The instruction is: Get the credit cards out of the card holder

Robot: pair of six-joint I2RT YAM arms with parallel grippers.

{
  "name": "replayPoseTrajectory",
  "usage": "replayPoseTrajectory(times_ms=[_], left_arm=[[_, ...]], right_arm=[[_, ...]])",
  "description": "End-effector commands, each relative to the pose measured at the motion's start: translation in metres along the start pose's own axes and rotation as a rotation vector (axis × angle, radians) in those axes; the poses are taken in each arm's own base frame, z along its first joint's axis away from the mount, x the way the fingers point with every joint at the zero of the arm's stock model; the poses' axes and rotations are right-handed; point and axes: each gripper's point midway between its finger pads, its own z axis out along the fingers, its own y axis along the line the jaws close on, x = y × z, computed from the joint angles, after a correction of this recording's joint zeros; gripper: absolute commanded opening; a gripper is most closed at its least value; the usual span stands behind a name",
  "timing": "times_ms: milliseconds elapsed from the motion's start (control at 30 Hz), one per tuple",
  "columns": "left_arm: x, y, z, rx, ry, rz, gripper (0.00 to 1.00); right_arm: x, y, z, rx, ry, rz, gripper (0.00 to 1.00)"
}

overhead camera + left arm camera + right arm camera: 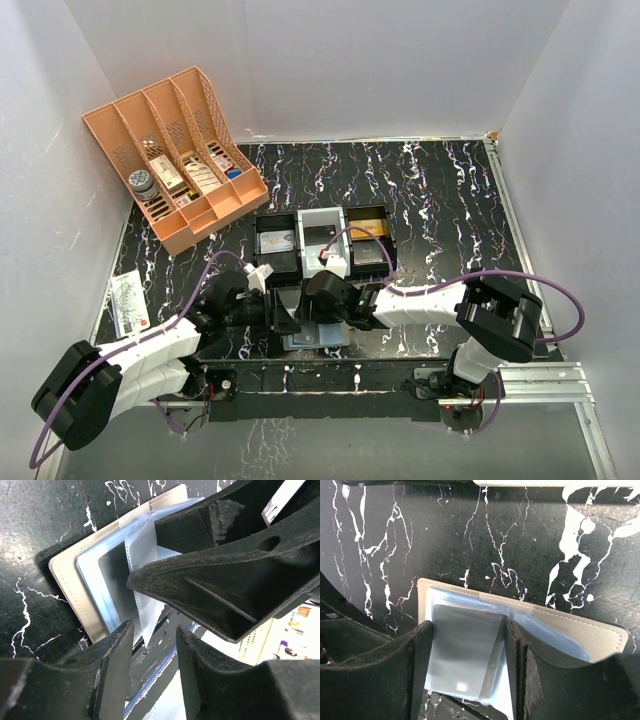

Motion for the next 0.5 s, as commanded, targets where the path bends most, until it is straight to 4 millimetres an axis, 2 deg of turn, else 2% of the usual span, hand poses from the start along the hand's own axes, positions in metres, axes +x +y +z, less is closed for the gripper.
replayPoseTrajectory(times_ms=[0, 167, 467], left_arm=[[-0.001, -0.005, 0.004, 0.024, -0.008, 0.027, 0.36], [0.001, -0.005, 0.009, 0.027, -0.007, 0.033, 0.30], [0.005, -0.009, 0.017, 0.030, 0.006, 0.054, 0.28]], right_arm=[[0.014, -0.007, 0.005, 0.007, 0.044, 0.009, 0.45], [0.012, -0.005, 0.003, -0.002, 0.040, 0.010, 0.45], [0.011, 0.000, 0.002, -0.017, 0.044, 0.010, 0.47]])
